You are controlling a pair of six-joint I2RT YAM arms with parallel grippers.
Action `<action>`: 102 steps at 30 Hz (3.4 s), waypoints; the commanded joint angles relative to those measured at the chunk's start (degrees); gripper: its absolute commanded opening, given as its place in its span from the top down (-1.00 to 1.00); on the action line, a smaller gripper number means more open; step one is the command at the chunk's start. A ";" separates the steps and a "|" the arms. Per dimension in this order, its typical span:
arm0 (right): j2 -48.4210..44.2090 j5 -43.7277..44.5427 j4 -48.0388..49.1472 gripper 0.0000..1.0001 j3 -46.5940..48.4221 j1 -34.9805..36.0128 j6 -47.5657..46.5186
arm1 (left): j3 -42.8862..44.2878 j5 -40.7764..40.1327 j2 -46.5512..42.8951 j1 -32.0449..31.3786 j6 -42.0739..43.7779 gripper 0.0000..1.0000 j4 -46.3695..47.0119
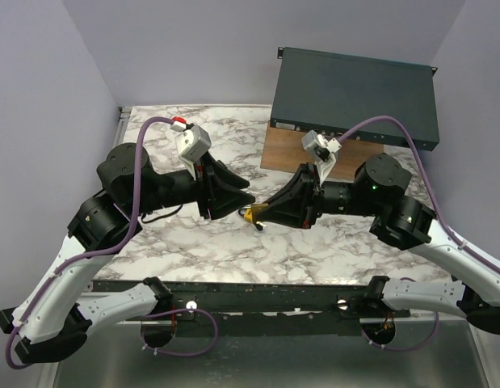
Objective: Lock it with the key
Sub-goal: Lock the lock.
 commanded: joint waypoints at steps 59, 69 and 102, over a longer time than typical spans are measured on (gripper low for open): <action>-1.02 0.32 4.09 0.99 4.64 0.01 -0.95 | -1.58 5.07 -6.47 -0.95 8.70 0.18 2.57; -1.12 0.56 3.52 0.99 4.11 0.02 -1.92 | -1.09 9.99 -5.57 0.66 3.60 0.35 3.98; -2.68 -2.52 9.18 0.99 -1.11 0.01 -5.82 | -5.91 14.37 -5.56 2.26 -13.46 1.00 12.40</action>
